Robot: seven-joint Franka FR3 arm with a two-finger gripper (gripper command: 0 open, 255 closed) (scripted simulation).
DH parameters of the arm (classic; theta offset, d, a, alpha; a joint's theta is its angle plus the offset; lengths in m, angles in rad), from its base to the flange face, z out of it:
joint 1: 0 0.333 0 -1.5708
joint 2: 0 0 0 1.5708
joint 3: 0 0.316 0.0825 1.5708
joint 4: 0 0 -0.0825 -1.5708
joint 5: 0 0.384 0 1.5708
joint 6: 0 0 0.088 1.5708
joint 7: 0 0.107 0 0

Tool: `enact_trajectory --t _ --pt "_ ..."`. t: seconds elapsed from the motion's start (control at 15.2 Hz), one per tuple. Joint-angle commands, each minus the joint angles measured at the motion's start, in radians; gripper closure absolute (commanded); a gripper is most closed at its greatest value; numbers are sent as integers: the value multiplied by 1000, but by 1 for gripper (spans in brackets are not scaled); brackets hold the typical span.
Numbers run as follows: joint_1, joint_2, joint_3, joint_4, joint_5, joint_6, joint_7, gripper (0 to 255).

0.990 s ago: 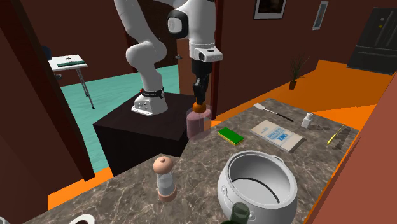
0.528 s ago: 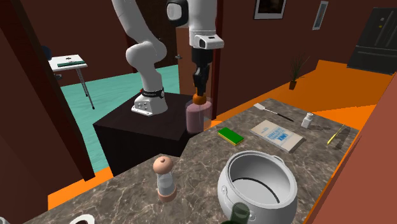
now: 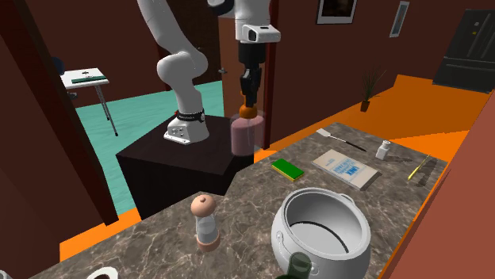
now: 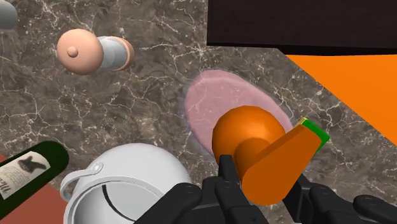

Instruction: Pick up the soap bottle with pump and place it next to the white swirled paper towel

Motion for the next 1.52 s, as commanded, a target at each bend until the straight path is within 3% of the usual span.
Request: enact_trajectory --t 0.0,0.73,1.45 --pt "1 -10 6 20 2 -30 2 255" --pt "5 -37 26 144 13 -181 0 255" --pt "-92 -29 -182 197 -78 -190 -268 255"
